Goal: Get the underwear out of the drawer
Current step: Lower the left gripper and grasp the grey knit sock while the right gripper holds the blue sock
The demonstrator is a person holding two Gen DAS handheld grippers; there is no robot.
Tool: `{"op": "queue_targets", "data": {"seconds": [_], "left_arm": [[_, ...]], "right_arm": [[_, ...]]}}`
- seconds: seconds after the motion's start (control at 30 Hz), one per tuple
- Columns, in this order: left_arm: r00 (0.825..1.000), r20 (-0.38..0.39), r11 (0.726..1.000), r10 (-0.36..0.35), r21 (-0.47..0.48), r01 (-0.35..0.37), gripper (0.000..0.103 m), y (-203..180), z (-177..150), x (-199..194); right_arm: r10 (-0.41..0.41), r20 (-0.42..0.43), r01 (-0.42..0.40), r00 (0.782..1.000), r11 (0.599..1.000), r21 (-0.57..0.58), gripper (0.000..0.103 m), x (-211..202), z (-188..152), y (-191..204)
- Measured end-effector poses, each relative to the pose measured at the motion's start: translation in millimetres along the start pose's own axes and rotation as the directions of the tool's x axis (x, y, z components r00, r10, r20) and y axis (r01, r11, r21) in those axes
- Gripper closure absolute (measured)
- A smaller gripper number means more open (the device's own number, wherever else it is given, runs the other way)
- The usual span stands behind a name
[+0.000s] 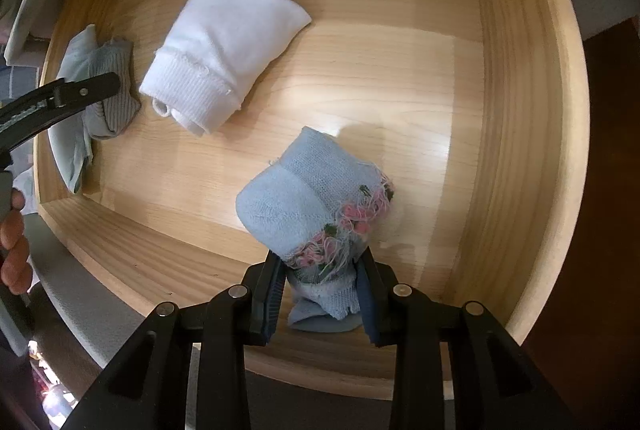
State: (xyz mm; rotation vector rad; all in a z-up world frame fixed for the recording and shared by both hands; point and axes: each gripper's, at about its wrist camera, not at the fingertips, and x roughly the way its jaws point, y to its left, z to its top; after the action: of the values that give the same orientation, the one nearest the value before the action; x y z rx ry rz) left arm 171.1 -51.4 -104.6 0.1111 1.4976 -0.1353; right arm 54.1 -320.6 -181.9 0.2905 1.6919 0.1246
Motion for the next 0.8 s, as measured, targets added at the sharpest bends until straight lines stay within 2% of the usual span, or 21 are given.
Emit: {"op": "queue_targets", "data": {"seconds": [0.23,0.47,0.6,0.8], "left_arm": [[0.998,-0.033,0.999,0.050,0.017,-0.050,0.038,-2,11,10],[0.998,-0.012,0.998,0.057,0.035,-0.056,0.037,-8,6,13],[0.997,0.007,0.995,0.073,0.064,-0.073,0.044,-9,0,13],[0.996,-0.029,0.991,0.088,0.102,-0.084,0.054,-8,-2,12]], "right_arm": [[-0.010,-0.001,0.010,1.000,1.000,-0.004,0.073,-3,2,-1],[-0.002,0.002,0.002,1.000,1.000,0.009,0.072,-4,4,-4],[0.002,0.003,-0.002,1.000,1.000,0.014,0.072,-4,5,-7],[-0.008,0.003,0.008,1.000,1.000,0.013,0.072,-4,6,-7]]}}
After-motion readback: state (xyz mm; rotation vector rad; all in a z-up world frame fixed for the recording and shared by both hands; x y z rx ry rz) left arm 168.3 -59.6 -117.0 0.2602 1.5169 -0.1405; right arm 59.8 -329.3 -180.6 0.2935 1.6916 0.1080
